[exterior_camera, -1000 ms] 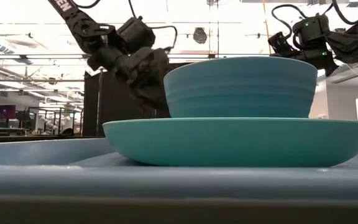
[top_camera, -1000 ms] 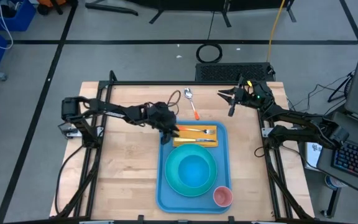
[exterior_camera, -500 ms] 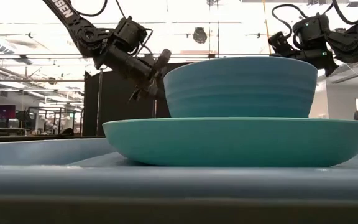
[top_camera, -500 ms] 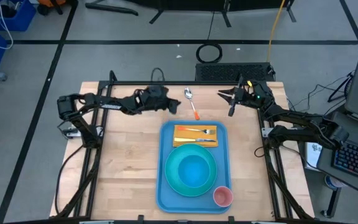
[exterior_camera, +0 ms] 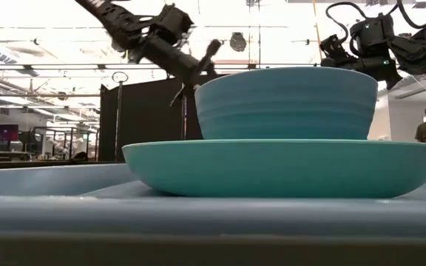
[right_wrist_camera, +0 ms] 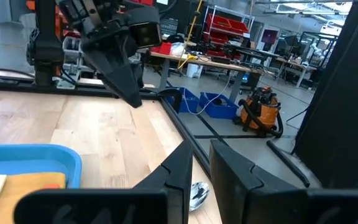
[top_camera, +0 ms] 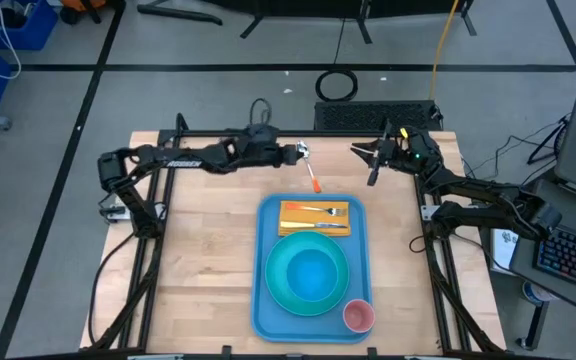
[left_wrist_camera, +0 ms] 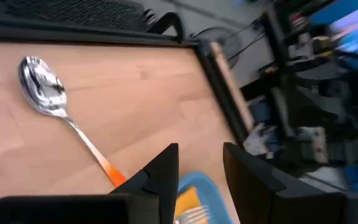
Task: Set up tray
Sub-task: Adjust the blue serving tray
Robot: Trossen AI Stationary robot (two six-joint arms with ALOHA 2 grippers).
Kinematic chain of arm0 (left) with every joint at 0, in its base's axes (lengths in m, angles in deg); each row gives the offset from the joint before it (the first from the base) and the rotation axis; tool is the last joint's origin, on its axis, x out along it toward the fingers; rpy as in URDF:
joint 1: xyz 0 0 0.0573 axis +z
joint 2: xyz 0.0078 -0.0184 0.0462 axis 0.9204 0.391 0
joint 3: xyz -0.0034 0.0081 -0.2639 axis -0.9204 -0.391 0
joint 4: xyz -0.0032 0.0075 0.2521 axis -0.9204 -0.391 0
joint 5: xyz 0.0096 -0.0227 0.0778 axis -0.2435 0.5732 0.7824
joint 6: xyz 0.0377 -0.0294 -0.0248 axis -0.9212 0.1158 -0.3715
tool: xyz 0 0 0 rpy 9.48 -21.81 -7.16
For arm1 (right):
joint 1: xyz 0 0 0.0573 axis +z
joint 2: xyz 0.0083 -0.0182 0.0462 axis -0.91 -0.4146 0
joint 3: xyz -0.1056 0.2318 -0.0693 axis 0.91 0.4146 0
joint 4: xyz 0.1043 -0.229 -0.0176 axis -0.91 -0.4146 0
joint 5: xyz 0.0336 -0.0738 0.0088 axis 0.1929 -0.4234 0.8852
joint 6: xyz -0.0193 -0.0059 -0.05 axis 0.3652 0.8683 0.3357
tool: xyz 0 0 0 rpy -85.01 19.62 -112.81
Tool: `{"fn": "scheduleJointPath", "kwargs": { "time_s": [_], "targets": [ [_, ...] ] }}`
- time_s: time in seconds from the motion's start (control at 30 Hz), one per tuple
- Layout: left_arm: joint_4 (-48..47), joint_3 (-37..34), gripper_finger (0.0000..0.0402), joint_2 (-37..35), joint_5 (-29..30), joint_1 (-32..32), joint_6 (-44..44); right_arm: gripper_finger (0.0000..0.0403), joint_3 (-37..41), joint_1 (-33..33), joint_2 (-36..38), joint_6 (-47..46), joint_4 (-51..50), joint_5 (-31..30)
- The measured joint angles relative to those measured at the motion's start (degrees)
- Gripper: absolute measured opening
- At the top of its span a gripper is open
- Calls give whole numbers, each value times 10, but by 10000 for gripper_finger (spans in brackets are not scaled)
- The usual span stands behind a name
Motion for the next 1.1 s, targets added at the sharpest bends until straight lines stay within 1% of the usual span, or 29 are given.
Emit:
{"fn": "scheduleJointPath", "kwargs": {
  "time_s": [0.1,0.17,0.27,0.4,0.47,0.53,0.77,0.9,0.97,1.1],
  "targets": [
    [-156,88,129,34,0,0,-13,45,0,0,3,0,2,0],
    [-218,141,129,64,-15,6,-31,45,0,0,4,0,5,0],
    [-264,205,129,103,-56,24,-36,45,0,0,4,0,10,0],
    [-268,256,129,158,-134,54,-7,45,0,0,4,1,11,-1],
    [-281,269,129,182,-163,66,21,45,0,0,4,5,8,-1],
    [-288,279,129,205,-184,74,29,45,0,0,4,14,7,-1],
    [-355,288,129,239,-223,99,31,45,0,-1,4,26,-1,-1],
    [-369,288,129,244,-218,98,27,45,0,-1,4,30,-1,-1],
    [-353,289,129,249,-221,97,30,45,0,-1,4,30,0,-1],
    [-351,289,129,252,-221,94,35,45,0,-1,4,30,0,-1]
  ]
}}
